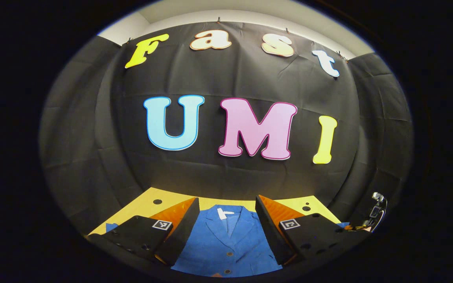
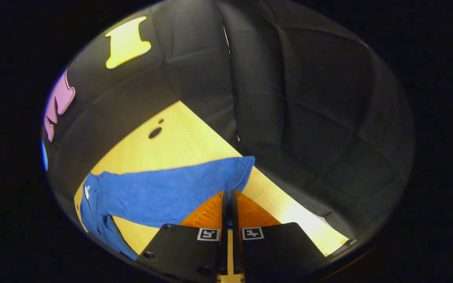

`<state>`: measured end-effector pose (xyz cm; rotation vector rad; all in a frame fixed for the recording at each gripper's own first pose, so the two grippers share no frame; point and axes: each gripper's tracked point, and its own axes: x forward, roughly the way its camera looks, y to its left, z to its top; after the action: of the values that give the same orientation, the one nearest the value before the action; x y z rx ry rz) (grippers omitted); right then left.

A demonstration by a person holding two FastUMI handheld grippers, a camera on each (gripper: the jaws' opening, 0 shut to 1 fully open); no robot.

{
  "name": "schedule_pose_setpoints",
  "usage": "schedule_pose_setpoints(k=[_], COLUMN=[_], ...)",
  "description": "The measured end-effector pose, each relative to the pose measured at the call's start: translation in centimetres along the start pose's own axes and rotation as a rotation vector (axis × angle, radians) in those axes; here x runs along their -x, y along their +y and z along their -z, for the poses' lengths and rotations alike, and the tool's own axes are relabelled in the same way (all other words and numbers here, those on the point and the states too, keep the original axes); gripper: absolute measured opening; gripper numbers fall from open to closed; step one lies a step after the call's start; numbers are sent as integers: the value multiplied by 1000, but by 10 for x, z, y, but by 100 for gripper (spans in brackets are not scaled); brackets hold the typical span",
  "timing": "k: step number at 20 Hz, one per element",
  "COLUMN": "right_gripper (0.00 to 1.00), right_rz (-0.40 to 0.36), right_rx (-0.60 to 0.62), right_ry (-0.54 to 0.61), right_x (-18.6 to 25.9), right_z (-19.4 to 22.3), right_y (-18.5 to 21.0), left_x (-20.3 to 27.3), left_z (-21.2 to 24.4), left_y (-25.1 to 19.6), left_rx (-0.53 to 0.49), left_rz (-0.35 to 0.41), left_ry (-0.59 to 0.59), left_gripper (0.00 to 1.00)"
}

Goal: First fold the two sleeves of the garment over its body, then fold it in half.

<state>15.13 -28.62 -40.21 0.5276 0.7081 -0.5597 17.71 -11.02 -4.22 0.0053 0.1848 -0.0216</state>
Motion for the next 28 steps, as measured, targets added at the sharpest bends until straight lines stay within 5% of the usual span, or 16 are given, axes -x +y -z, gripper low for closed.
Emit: schedule_pose_setpoints(k=[6, 12, 15, 19, 25, 28], right_gripper=[6, 6, 6, 6, 6, 6], right_rz=[-102, -318, -426, -476, -498, -617], right_rx=[104, 302, 350, 490, 520, 432], right_ry=[-177, -311, -268, -149, 133, 225], right_x=[98, 197, 196, 157, 86, 90], right_z=[-43, -51, -3, 103, 278, 317], right_y=[117, 326, 424, 512, 569, 596], left_x=[29, 79, 97, 118, 174, 197], left_z=[9, 29, 40, 70, 129, 155], left_y=[78, 198, 246, 298, 366, 386], left_rx=[14, 38, 50, 98, 138, 119], left_rz=[-20, -128, -197, -292, -482, -553], left_ry=[-6, 5, 12, 63, 183, 246], left_gripper=[82, 82, 82, 82, 82, 82])
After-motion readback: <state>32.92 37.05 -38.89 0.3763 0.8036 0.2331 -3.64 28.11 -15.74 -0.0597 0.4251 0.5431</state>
